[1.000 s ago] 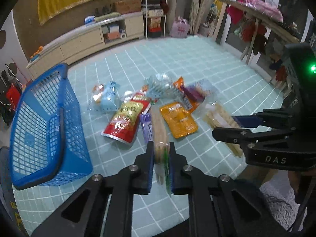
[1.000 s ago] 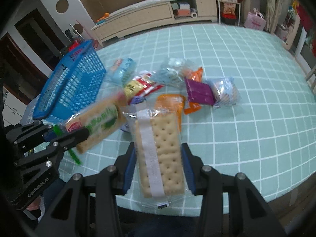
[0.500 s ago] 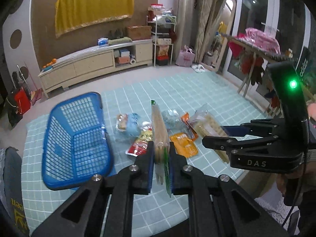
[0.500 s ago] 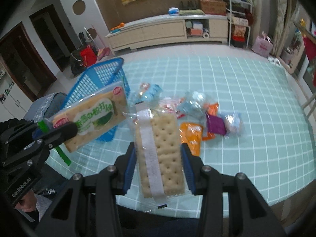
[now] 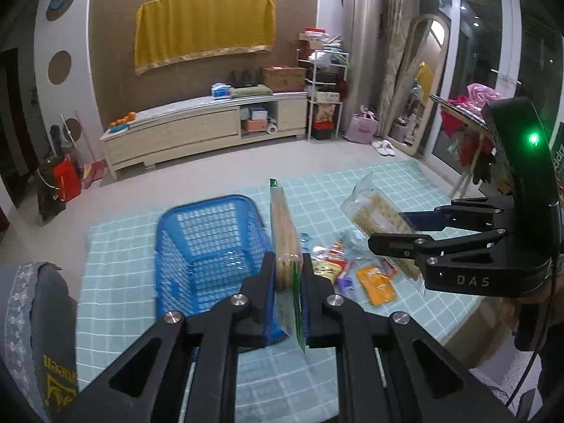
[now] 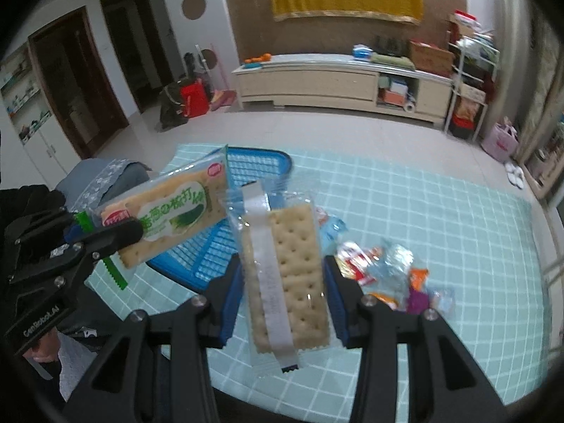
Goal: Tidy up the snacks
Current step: 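Carry both cracker packs over the blue basket with both tools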
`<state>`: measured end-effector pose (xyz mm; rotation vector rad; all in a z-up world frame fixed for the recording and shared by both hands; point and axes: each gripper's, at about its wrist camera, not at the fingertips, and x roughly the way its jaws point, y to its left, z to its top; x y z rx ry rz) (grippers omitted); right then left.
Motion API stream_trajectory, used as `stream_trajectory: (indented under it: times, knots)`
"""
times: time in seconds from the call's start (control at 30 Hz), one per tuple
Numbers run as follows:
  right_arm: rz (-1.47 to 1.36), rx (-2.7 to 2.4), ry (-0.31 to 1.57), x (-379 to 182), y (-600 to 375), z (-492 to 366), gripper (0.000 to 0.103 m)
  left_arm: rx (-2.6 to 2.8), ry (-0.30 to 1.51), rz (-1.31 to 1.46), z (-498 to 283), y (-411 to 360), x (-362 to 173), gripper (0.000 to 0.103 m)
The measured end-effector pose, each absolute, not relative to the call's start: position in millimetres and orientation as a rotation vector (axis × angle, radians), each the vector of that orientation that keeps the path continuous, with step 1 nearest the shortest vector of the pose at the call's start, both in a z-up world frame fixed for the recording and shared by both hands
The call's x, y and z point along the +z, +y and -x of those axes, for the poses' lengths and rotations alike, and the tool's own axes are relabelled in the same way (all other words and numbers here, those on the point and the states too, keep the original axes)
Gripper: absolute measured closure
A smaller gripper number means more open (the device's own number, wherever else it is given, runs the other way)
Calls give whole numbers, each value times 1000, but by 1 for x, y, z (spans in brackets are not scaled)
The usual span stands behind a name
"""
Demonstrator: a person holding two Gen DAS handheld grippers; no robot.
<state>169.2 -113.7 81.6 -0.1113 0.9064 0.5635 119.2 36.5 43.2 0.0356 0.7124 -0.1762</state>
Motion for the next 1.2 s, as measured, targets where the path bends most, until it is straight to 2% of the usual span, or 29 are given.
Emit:
stream_trajectory:
  times: [0.4, 0.77, 1.0, 1.2]
  knots:
    - [197, 640, 911, 84, -48, -207, 54, -105, 706, -28, -140, 87, 50, 92]
    - [209, 643, 987, 54, -12, -242, 54, -75, 768, 8, -179, 121, 22, 92]
    - [104, 653, 1097, 35, -2, -272, 54, -80, 795, 37, -204, 137, 4, 92]
    - [138, 636, 1101, 31, 6, -283, 54, -97, 825, 33, -219, 140, -7, 92]
